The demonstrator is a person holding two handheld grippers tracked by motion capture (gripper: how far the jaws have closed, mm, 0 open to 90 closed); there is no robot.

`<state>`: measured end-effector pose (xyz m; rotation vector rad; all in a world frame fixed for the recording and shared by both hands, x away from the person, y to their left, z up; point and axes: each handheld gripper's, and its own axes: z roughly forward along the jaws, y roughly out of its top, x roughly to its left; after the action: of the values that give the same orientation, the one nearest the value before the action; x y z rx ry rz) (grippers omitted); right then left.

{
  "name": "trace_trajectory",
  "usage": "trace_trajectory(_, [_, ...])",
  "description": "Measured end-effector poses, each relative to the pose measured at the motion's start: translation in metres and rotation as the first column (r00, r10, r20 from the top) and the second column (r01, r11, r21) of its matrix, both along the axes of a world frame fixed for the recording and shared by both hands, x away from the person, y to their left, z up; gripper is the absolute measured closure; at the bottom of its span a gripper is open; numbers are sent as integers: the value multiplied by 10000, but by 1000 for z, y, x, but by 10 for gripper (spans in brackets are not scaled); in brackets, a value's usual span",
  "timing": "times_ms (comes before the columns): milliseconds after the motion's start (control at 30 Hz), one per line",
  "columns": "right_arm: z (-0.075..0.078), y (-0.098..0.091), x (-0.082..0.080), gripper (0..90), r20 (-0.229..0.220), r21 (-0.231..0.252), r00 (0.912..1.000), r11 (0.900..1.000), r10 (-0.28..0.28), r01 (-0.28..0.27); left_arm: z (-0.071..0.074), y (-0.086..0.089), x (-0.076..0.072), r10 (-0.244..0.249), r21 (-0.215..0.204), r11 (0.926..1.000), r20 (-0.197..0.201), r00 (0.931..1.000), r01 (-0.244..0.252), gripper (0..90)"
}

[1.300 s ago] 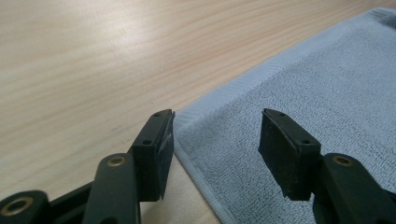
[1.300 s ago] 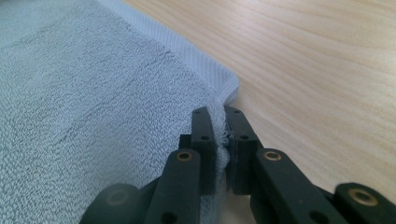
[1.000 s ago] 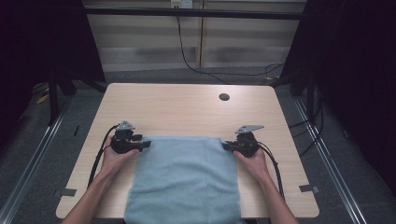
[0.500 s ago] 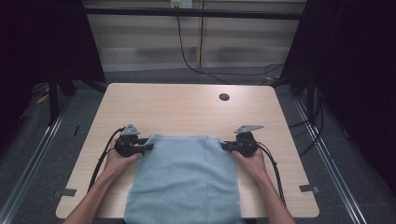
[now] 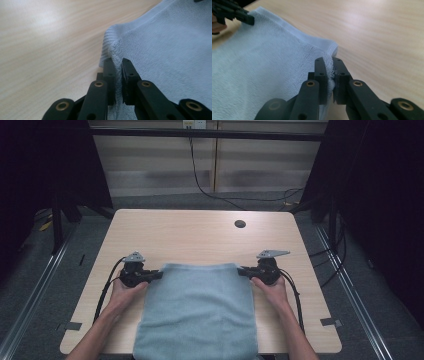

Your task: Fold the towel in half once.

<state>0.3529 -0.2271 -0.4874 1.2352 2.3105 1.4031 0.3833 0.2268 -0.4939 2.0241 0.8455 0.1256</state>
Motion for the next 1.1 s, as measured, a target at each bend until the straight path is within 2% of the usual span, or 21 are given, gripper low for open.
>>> trace_trajectory(167, [19, -3, 1, 840, 473, 379, 9989, 9993, -16, -2, 17, 5, -1, 185, -738, 9971, 133, 9997, -175, 841])
trace_trajectory(233, [28, -4, 3, 840, 688, 569, 9976, 9984, -24, -15, 28, 4, -1, 150, -898, 9959, 366, 9992, -117, 842])
trace_trajectory(267, [28, -4, 3, 840, 688, 569, 9976, 9984, -24, -15, 28, 4, -1, 150, -898, 9959, 366, 9992, -117, 843])
trace_trajectory(300, [38, -5, 5, 840, 855, 526, 9963, 9986, -85, 40, 38, 2, -2, 162, -1226, 9924, 530, 9985, -96, 844])
trace_trajectory(367, [50, -6, 8, 840, 1045, 438, 9943, 9989, -203, 158, 48, 0, 0, 200, -1262, 9919, 750, 9970, -104, 845])
trace_trajectory(400, [56, -7, 10, 841, 1139, 387, 9932, 9990, -257, 214, 48, 0, 0, 200, -1262, 9919, 750, 9970, -104, 845])
trace_trajectory(433, [62, -7, 12, 841, 1241, 380, 9919, 9990, -265, 220, 59, -2, 3, 226, -1464, 9892, 897, 9957, -93, 845])
trace_trajectory(467, [68, -7, 13, 841, 1343, 403, 9906, 9989, -275, 223, 59, -2, 3, 226, -1464, 9892, 897, 9957, -93, 845])
trace_trajectory(500, [75, -8, 14, 841, 1449, 415, 9890, 9989, -285, 227, 70, -2, 6, 251, -1525, 9883, 1149, 9931, -74, 845])
trace_trajectory(567, [87, -9, 17, 841, 1671, 525, 9855, 9984, -293, 208, 76, -2, 8, 332, -1650, 9862, 1191, 9923, -132, 845])
trace_trajectory(600, [94, -9, 20, 841, 1739, 508, 9843, 9985, -303, 218, 86, -1, 12, 465, -1733, 9846, 1331, 9900, -229, 845])
trace_trajectory(700, [115, -13, 25, 842, 2119, 1012, 9762, 9946, -451, 240, 101, 2, 18, 679, -2045, 9782, 1537, 9858, -355, 846])
trace_trajectory(800, [131, -13, 33, 842, 2299, 815, 9718, 9961, -520, 340, 116, 2, 27, 981, -1932, 9791, 1715, 9803, -642, 846])
trace_trajectory(833, [131, -13, 33, 842, 2299, 815, 9718, 9961, -520, 340, 116, 2, 27, 981, -1932, 9791, 1715, 9803, -642, 845])
trace_trajectory(867, [142, -14, 39, 842, 2416, 802, 9686, 9959, -594, 411, 127, 1, 34, 1119, -2013, 9766, 1785, 9776, -751, 846])
trace_trajectory(967, [160, -17, 46, 843, 2590, 823, 9630, 9951, -748, 552, 141, -2, 43, 1232, -2207, 9721, 1928, 9735, -793, 846])
trace_trajectory(1100, [181, -21, 59, 844, 2778, 677, 9559, 9945, -954, 796, 160, -6, 55, 1333, -2228, 9712, 2161, 9672, -841, 848])
